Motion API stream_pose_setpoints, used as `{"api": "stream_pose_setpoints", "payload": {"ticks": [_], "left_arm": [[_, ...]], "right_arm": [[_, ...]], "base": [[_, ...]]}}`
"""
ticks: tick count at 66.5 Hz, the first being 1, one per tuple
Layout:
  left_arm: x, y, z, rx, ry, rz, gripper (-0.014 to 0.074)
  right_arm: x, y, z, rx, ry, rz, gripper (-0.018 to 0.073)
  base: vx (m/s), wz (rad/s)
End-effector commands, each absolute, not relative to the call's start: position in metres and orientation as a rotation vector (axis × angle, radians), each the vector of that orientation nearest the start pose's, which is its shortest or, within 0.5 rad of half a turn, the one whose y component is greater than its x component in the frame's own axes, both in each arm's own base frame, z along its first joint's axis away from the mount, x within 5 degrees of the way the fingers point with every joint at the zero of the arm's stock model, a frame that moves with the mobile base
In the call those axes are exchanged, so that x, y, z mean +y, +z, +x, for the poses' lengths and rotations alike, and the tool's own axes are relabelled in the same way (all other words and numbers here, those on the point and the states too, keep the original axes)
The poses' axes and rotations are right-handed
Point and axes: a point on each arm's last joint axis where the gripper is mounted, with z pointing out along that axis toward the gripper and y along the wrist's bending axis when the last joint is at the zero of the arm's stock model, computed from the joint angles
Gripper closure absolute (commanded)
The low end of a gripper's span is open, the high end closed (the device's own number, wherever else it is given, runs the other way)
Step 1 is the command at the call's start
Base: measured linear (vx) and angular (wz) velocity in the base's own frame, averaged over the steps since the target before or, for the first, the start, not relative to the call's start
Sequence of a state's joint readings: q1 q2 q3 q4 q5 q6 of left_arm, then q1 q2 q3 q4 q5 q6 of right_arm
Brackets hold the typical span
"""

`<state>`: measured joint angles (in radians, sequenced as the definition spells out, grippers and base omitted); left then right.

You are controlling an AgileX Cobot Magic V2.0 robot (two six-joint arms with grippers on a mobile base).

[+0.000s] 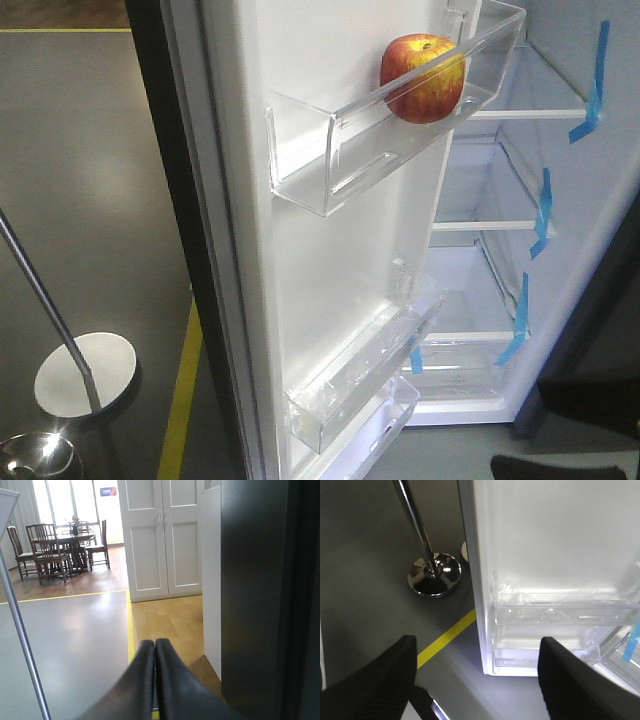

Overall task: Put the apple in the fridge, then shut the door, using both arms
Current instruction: 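Open the right gripper and withdraw it from the apple, then extend the left gripper toward the outer edge of the refrigerator door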

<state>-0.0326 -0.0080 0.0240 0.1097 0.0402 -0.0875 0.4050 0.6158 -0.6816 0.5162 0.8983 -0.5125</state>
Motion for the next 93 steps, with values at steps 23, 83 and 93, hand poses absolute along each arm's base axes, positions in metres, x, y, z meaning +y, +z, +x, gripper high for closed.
{"api": "stream_pose_setpoints", "payload": {"ticks": [23,83,93], "left_arm": [[-0.002,0.201,0.057,1.481,-0.022,0.029,0.0603],[-0.003,0.315,0.131,1.860,-0.129,-0.133,0.0603],[-0.004,0.322,0.175,2.086,-0.109,-0.152,0.0603]], "right_arm": [[0.071,0.323,0.064,2.091,0.629,-0.903,0.0106],[0.071,0.323,0.064,2.090,0.628,-0.907,0.0106],[0.071,0.323,0.064,2.090,0.628,-0.907,0.0106]], "base": [[0.00,0.00],[0.00,0.00],[0.00,0.00]]}}
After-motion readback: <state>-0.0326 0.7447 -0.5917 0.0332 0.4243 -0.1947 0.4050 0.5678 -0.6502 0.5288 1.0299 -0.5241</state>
